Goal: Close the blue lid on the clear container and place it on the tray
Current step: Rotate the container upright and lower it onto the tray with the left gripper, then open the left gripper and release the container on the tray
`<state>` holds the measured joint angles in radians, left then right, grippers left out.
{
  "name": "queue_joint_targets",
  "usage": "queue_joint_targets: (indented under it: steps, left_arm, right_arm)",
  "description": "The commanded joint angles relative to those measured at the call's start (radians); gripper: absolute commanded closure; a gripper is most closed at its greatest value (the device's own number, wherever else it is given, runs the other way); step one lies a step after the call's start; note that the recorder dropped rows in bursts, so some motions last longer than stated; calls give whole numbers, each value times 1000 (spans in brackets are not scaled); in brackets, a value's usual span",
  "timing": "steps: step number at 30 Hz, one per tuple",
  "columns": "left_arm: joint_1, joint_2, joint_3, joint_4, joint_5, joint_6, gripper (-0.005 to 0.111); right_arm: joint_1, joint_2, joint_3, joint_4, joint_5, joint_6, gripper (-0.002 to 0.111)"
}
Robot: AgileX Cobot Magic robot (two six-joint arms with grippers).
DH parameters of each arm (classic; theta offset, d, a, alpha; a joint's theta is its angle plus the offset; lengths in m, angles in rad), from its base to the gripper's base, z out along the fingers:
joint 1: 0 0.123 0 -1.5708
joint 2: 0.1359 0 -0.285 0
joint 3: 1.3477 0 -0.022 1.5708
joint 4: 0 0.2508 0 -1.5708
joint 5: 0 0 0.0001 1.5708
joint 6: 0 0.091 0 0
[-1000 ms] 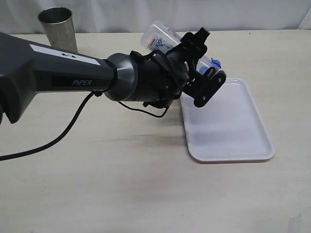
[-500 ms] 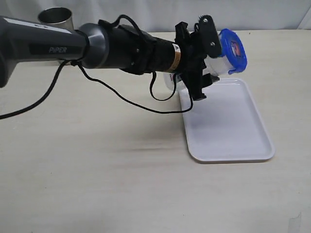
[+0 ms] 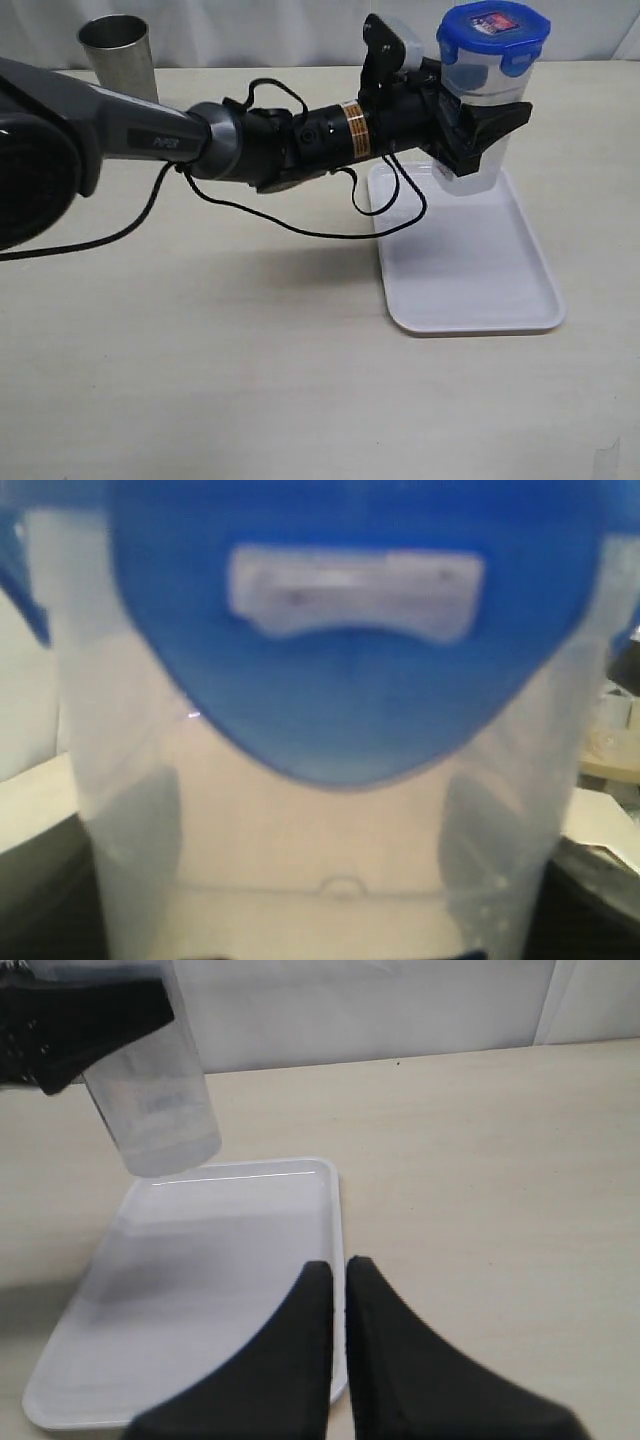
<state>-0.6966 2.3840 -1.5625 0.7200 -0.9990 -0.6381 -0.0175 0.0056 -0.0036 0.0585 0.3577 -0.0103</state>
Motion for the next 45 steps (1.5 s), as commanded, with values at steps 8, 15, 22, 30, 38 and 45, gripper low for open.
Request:
queue_joint_targets:
  steps: [8, 15, 22, 30, 38, 45]
  left_arm:
    - [2, 140, -9, -95, -68, 96, 107]
    - [-6, 153, -9, -81, -45, 138, 107]
    - [-37, 154, -9, -81, -28, 140, 107]
    - [-37, 154, -9, -129, 48, 140, 43]
    - [-37, 154, -9, -51, 141, 147, 19]
    - [-37, 154, -9, -35, 148, 147, 19]
  right_arm:
    - [-3, -6, 4, 5, -10, 4, 104]
    - [-3, -6, 4, 5, -10, 4, 104]
    - [-3, -6, 4, 5, -10, 4, 104]
    - [-3, -6, 4, 5, -12, 4, 104]
    - [-3, -6, 4, 5, -12, 4, 104]
    - [-3, -6, 4, 5, -12, 4, 104]
